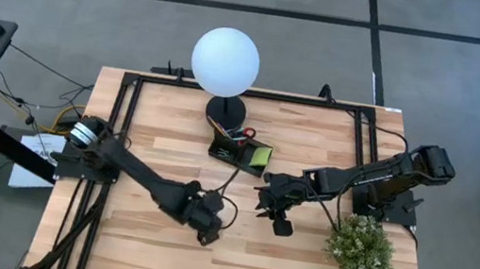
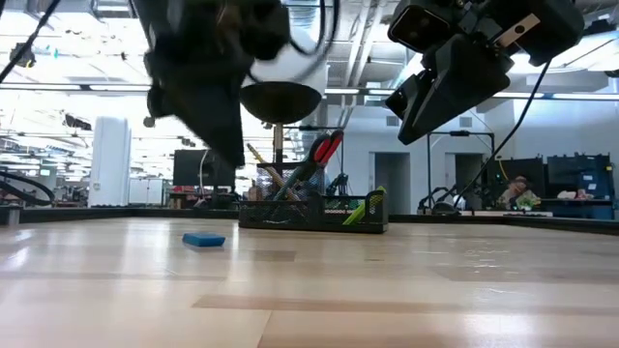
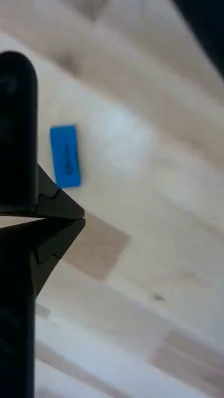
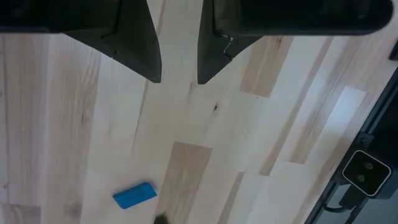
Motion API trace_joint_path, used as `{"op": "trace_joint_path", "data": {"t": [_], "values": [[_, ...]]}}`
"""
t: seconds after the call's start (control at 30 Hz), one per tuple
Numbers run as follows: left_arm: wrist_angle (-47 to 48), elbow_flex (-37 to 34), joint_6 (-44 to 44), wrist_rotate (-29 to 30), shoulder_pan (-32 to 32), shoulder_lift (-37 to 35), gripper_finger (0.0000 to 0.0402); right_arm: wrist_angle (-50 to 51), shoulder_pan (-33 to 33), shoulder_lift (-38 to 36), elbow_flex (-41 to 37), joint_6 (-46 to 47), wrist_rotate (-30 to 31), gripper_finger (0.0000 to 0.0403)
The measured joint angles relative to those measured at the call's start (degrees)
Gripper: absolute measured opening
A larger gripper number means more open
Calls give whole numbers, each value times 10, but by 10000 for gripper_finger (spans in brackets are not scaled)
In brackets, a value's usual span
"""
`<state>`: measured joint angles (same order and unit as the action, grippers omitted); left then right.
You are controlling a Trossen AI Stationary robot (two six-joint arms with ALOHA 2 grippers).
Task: Pick and place office supplies into organizer
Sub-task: Put the eraser into the desk organizer
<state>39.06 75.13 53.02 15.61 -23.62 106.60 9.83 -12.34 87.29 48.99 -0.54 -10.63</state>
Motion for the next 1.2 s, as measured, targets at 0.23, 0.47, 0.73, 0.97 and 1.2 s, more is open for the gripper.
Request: {"op": "trace_joint_path", "data": {"t": [0.23,0.47,0.73,0.97,1.2], "values": [[43,1,80,166,-63,-66,0,0,-4,0,0,0,1,97],[90,-2,51,219,-139,-73,0,-1,-16,0,0,0,0,97],[60,-22,-112,211,-103,-71,5,-8,-33,0,0,3,0,97],[28,-22,-287,100,-26,-71,77,-17,-58,0,0,53,1,97],[31,-22,-447,67,9,-71,149,-13,-72,-6,0,126,88,97]]}}
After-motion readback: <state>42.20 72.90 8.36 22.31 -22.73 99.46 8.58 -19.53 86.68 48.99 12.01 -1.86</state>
